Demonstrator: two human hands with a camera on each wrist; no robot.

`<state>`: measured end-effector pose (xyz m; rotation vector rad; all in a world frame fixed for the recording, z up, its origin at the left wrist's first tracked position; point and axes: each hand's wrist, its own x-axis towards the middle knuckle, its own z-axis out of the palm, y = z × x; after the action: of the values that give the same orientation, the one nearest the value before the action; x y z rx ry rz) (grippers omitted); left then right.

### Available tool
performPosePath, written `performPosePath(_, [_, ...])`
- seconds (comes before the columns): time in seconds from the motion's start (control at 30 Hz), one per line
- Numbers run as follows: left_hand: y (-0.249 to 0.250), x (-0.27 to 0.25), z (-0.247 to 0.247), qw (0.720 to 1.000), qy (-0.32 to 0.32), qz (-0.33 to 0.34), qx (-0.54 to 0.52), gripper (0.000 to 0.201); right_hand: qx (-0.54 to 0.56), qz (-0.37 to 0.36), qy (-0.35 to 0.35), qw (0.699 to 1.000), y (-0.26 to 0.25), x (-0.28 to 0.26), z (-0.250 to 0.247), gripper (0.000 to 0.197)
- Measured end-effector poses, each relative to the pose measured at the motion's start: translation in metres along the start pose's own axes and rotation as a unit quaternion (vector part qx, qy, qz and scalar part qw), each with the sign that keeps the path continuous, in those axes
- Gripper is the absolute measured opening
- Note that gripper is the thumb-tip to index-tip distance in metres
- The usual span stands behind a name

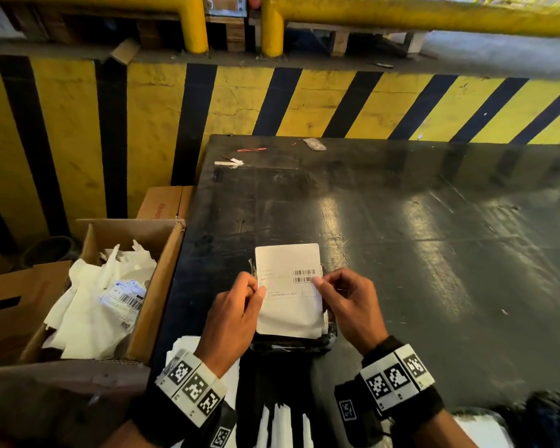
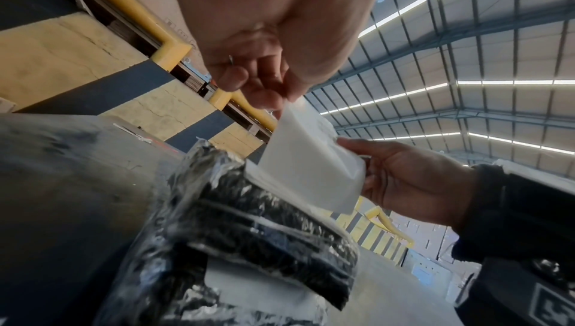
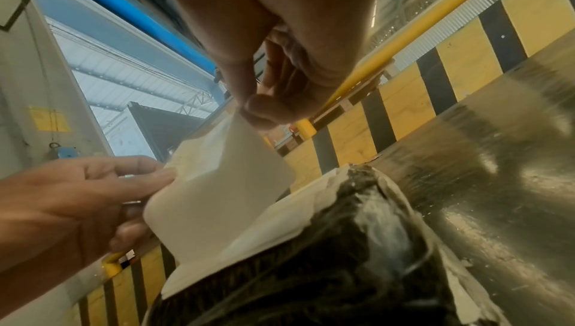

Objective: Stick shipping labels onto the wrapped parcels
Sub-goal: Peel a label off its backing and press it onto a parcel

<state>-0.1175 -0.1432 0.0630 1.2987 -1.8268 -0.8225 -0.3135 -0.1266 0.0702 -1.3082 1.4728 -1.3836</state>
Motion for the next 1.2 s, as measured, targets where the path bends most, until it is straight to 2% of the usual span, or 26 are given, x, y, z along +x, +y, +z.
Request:
performPosePath(0.13, [-0.003, -0.010, 0.000, 1.000, 0.008, 0.000, -0.028, 0.019, 0.001, -0.045, 0.006, 0.999, 0.003, -0.009, 0.001, 0.017])
performPosePath(0.27, [-0.014, -0.014, -0.001, 0.998, -0.030, -0.020, -0.060, 0.016, 0.011, -0.025, -0.017, 0.999, 0.010, -0.016, 0.004, 0.015])
performPosePath(0.6, [-0.018, -0.028, -0.006, 0.999, -0.026, -0.002, -0.025, 0.021, 0.029, -0.059, -0.009, 0.998, 0.007, -0.041, 0.009, 0.015])
performPosePath(0.93, [-0.022, -0.037, -0.007, 0.999, -0.052, -0.009, -0.007, 0.015, 0.068, 0.040, -0.014, 0.997, 0.020, -0.048, 0.016, 0.015])
performPosePath(1.07, [-0.018, -0.026, -0.003, 1.000, -0.023, -0.019, -0.003, 0.016, -0.006, 0.051, 0.025, 0.998, 0.021, -0.036, 0.019, 0.021])
performPosePath(1.2, [-0.011, -0.008, 0.004, 0.995, -0.028, -0.036, 0.087, 0.014, -0.082, 0.062, 0.060, 0.993, 0.023, -0.019, 0.015, 0.023])
